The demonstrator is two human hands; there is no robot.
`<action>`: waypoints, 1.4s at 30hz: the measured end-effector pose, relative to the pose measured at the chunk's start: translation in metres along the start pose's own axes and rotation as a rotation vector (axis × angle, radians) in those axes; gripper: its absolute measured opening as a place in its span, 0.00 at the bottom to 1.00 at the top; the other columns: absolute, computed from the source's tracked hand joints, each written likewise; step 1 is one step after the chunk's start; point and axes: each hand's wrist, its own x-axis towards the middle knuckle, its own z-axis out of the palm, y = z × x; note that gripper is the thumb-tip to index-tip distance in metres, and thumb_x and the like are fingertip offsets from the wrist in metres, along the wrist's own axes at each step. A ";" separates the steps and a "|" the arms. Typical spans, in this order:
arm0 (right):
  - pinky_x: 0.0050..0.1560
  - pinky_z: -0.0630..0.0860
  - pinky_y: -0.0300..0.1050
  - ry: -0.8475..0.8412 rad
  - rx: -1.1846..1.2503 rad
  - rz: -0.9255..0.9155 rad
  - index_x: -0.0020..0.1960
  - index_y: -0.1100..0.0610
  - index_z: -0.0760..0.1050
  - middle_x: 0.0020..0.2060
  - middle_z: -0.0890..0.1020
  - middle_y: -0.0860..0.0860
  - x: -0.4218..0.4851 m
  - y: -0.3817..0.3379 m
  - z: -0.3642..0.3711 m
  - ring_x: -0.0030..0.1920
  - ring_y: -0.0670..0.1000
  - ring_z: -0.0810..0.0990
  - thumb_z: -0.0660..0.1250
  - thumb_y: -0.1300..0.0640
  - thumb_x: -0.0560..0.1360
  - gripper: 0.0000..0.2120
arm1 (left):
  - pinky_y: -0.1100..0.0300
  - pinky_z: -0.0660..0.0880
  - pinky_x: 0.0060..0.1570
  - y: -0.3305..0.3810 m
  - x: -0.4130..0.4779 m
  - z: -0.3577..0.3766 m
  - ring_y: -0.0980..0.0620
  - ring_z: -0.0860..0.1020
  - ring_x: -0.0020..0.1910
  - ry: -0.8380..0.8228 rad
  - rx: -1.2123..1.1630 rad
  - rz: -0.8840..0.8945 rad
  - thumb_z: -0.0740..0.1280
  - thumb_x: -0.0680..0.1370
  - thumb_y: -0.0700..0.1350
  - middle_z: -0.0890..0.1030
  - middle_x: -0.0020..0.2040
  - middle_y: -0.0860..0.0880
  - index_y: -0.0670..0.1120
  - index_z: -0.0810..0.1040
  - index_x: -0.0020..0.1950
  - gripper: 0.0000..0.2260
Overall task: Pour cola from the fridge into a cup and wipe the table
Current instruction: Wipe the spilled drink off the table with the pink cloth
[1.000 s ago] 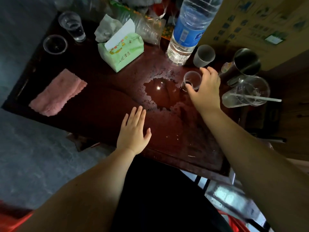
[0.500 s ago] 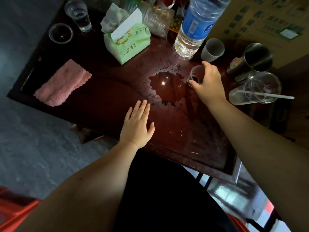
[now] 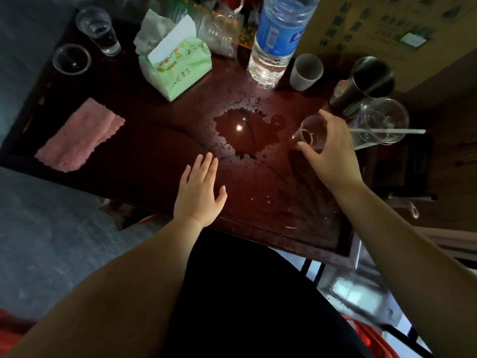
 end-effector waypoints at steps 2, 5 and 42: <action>0.66 0.61 0.38 -0.005 0.003 0.045 0.72 0.59 0.62 0.67 0.69 0.54 -0.013 0.007 -0.001 0.69 0.52 0.66 0.71 0.51 0.72 0.33 | 0.51 0.47 0.75 0.000 -0.001 0.000 0.51 0.47 0.77 -0.002 -0.002 -0.002 0.55 0.79 0.55 0.51 0.79 0.49 0.46 0.54 0.78 0.29; 0.66 0.63 0.40 0.001 0.003 0.132 0.73 0.57 0.61 0.67 0.69 0.53 -0.030 0.017 -0.002 0.70 0.52 0.65 0.70 0.49 0.73 0.33 | 0.50 0.48 0.75 0.000 -0.001 0.000 0.51 0.46 0.77 -0.004 -0.007 -0.001 0.55 0.79 0.55 0.51 0.79 0.49 0.45 0.54 0.78 0.29; 0.74 0.50 0.48 -0.266 -0.076 0.014 0.75 0.62 0.57 0.75 0.59 0.58 -0.122 -0.029 0.060 0.76 0.58 0.55 0.51 0.40 0.76 0.35 | 0.50 0.47 0.75 0.001 -0.001 0.002 0.50 0.47 0.77 0.012 -0.003 0.016 0.56 0.79 0.52 0.53 0.79 0.48 0.44 0.54 0.78 0.29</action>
